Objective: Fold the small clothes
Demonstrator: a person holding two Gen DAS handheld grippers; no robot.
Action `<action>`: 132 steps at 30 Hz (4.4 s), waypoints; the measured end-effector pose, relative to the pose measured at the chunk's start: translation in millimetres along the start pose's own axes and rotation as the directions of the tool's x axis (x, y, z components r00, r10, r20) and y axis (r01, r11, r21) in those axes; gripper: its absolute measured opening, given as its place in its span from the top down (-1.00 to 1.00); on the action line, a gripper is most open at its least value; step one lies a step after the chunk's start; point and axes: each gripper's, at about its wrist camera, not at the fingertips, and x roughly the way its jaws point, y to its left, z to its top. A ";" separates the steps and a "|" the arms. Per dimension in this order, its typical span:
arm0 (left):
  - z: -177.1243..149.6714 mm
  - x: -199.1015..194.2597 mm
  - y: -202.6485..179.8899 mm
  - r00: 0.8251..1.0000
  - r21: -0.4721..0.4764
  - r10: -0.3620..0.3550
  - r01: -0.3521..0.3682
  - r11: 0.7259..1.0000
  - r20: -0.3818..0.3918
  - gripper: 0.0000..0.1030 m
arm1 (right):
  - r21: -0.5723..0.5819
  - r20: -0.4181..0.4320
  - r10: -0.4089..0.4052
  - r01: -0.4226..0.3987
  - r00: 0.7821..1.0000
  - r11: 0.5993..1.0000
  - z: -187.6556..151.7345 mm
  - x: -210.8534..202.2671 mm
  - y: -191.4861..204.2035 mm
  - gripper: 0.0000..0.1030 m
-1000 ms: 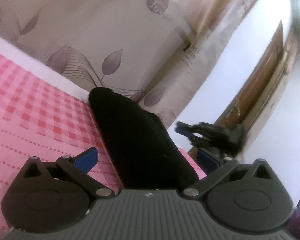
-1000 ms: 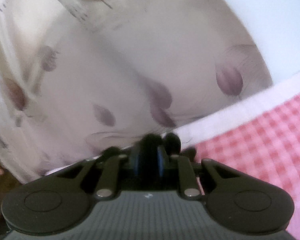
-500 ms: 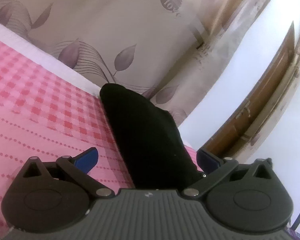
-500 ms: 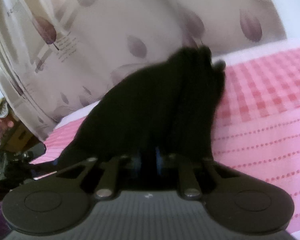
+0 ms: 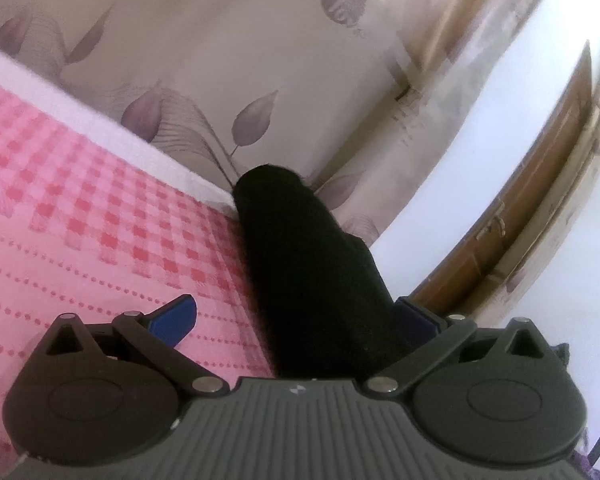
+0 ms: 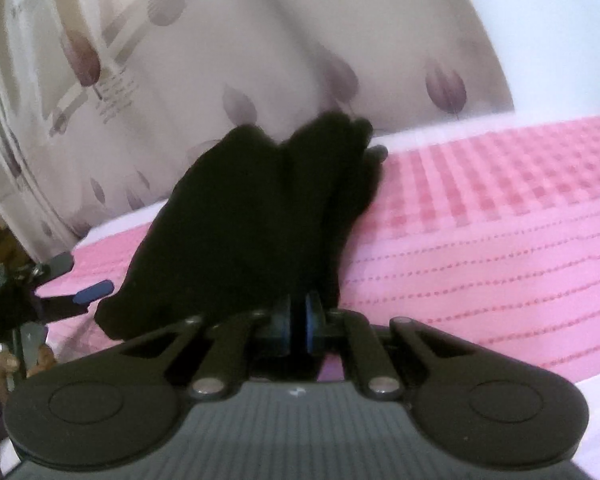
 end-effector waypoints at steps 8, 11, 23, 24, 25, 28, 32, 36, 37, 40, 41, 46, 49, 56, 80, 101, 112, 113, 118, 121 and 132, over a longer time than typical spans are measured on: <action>-5.2 41.6 -82.0 0.993 0.205 -0.114 0.120 0.971 -0.042 -0.99 | 0.170 0.055 0.101 -0.109 0.993 0.979 -6.4 -5.6 -24.4 0.86; -17.8 71.1 -93.4 0.988 0.245 -0.106 0.132 0.961 -0.116 -0.94 | 0.158 0.060 0.110 -0.118 0.992 0.980 -2.7 -8.3 -19.7 0.82; -40.1 91.7 -88.3 0.958 0.197 -0.169 0.217 0.956 -0.233 -0.96 | -0.012 0.061 -0.025 0.025 0.998 1.000 110.2 65.4 -6.4 -0.36; -39.7 91.1 -87.7 0.956 0.194 -0.174 0.223 0.955 -0.238 -0.96 | -0.011 0.042 -0.033 0.034 0.999 0.999 113.4 79.3 -7.3 -0.30; -39.2 90.2 -85.2 0.954 0.191 -0.178 0.226 0.955 -0.240 -0.96 | -0.009 0.021 -0.026 0.027 0.999 1.000 115.9 90.9 -8.5 0.29; -37.9 88.8 -82.8 0.950 0.180 -0.193 0.241 0.954 -0.245 -0.98 | -0.057 -0.009 -0.088 0.087 0.996 0.995 116.5 109.7 -0.7 0.83; -37.7 87.0 -82.7 0.938 0.184 -0.220 0.274 0.944 -0.270 -0.98 | -0.067 0.113 -0.165 0.173 0.980 0.983 113.3 84.9 -3.3 0.83; -39.8 90.9 -86.4 0.925 0.205 -0.224 0.294 0.934 -0.305 -0.98 | -0.039 0.042 -0.183 0.185 0.982 0.982 101.4 99.6 -20.7 0.84; -39.6 91.0 -85.6 0.925 0.202 -0.225 0.295 0.934 -0.307 -0.98 | -0.021 0.033 -0.174 0.175 0.984 0.984 98.0 105.0 -24.4 0.83; -38.7 91.0 -86.2 0.922 0.199 -0.229 0.299 0.933 -0.313 -0.98 | 0.132 0.041 -0.080 0.074 0.996 0.988 93.9 107.7 -48.5 0.71; -38.8 90.8 -86.4 0.922 0.201 -0.227 0.298 0.933 -0.314 -0.98 | 0.178 0.050 -0.069 0.059 0.996 0.982 92.7 105.0 -55.2 0.64; -37.6 92.3 -88.8 0.924 0.207 -0.217 0.290 0.934 -0.315 -0.98 | 0.151 0.166 -0.015 -0.010 0.986 0.988 88.6 51.0 -39.5 0.59; -38.7 91.3 -89.6 0.924 0.210 -0.215 0.289 0.934 -0.315 -0.99 | 0.021 0.167 0.003 -0.007 0.986 1.000 67.7 12.5 -4.7 0.59; -39.8 85.5 -91.2 0.937 0.220 -0.192 0.261 0.940 -0.292 -1.00 | -0.023 0.018 -0.091 0.092 0.996 0.996 -2.1 -0.1 20.9 0.80; -45.3 88.7 -108.0 0.969 0.360 0.025 0.068 0.931 -0.247 -1.00 | -0.042 0.054 -0.157 0.159 0.986 0.986 -17.6 2.1 33.0 0.79; -50.4 92.5 -116.1 0.968 0.422 0.076 0.033 0.906 -0.238 -1.00 | 0.027 0.176 -0.080 0.076 0.981 0.997 9.1 -29.3 28.7 0.74; -49.9 91.9 -115.0 0.967 0.411 0.057 0.051 0.910 -0.247 -1.00 | -0.152 0.160 -0.139 0.163 0.977 0.975 110.6 70.9 23.1 0.74; -49.9 91.7 -115.2 0.967 0.412 0.057 0.052 0.910 -0.249 -1.00 | -0.152 0.149 -0.152 0.174 0.977 0.973 113.9 85.8 18.3 0.75; -50.3 90.9 -117.1 0.962 0.420 0.052 0.067 0.905 -0.266 -1.00 | 0.067 0.051 -0.177 0.173 0.983 0.983 104.4 130.1 -25.5 0.79; -50.5 90.1 -117.8 0.962 0.421 0.054 0.067 0.904 -0.269 -1.00 | 0.103 0.054 -0.156 0.150 0.986 0.983 101.4 128.6 -31.1 0.79; -46.9 80.6 -113.8 0.970 0.399 0.032 0.068 0.914 -0.239 -1.00 | 0.099 0.095 -0.087 0.078 0.992 0.992 69.8 42.3 -3.3 0.60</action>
